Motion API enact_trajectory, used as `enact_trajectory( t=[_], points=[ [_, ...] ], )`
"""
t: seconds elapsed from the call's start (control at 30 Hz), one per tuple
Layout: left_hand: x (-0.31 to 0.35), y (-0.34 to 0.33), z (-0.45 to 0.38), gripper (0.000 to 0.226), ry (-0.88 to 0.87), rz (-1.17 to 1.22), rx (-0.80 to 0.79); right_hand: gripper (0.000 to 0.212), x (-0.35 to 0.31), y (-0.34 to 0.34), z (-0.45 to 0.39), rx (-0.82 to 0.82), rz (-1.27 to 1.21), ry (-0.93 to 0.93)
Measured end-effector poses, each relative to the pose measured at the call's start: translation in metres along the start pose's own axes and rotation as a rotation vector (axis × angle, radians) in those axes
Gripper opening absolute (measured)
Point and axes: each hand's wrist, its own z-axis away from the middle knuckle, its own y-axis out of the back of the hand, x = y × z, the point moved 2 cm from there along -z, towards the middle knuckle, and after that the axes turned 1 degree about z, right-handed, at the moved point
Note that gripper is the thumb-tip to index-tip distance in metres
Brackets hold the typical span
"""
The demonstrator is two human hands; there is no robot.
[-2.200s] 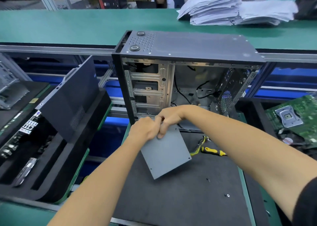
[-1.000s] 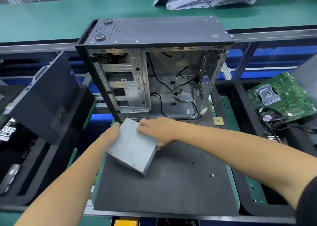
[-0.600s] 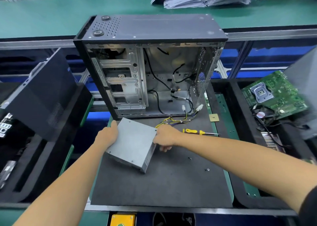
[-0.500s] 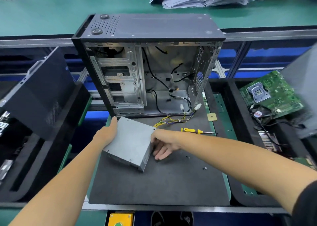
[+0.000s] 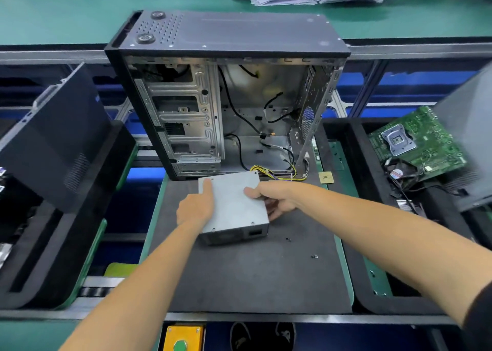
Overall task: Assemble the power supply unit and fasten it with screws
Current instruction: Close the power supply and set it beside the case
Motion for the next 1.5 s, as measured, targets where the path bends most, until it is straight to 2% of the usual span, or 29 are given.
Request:
enact_trajectory(
  t=[0.13, 0.3, 0.4, 0.7, 0.93, 1.03, 1.13, 1.2, 1.27, 1.33, 1.43, 1.5],
  points=[
    [-0.001, 0.001, -0.003, 0.095, -0.003, -0.046, 0.008, 0.038, -0.007, 0.006, 0.006, -0.108, 0.099, -0.017],
    [-0.001, 0.000, -0.005, 0.095, -0.013, -0.070, 0.032, 0.047, -0.007, 0.009, 0.011, -0.268, 0.219, -0.135],
    [-0.001, 0.000, -0.004, 0.096, -0.014, -0.073, 0.033, 0.040, -0.007, 0.010, 0.010, -0.324, 0.264, -0.169],
    [-0.001, -0.002, -0.007, 0.094, -0.006, -0.044, 0.091, 0.034, -0.005, 0.004, 0.003, -0.239, 0.381, -0.164],
    [-0.001, -0.003, -0.006, 0.092, 0.020, 0.014, 0.124, 0.038, -0.005, 0.003, 0.004, -0.183, 0.462, -0.094],
    [-0.002, -0.002, -0.004, 0.092, -0.006, 0.039, 0.113, 0.047, -0.006, 0.003, 0.011, -0.171, 0.517, -0.075],
    [-0.005, 0.000, -0.005, 0.094, -0.030, 0.058, 0.048, 0.056, -0.009, 0.004, 0.018, -0.109, 0.624, -0.009],
    [-0.010, 0.001, -0.007, 0.093, -0.054, 0.063, -0.003, 0.046, -0.009, 0.005, 0.022, -0.103, 0.648, 0.067],
    [-0.019, 0.006, -0.006, 0.080, -0.107, 0.112, -0.046, 0.036, 0.001, 0.004, 0.027, -0.183, 0.642, 0.109],
    [-0.036, 0.013, -0.001, 0.065, -0.183, 0.188, -0.134, 0.046, 0.012, 0.004, 0.029, -0.255, 0.671, 0.167],
    [-0.068, 0.018, 0.012, 0.049, -0.336, 0.212, -0.397, 0.069, 0.020, 0.007, 0.025, -0.217, 0.764, 0.258],
    [-0.083, 0.013, 0.015, 0.074, -0.378, 0.249, -0.503, 0.082, 0.019, 0.008, 0.022, -0.116, 0.908, 0.298]
  ],
)
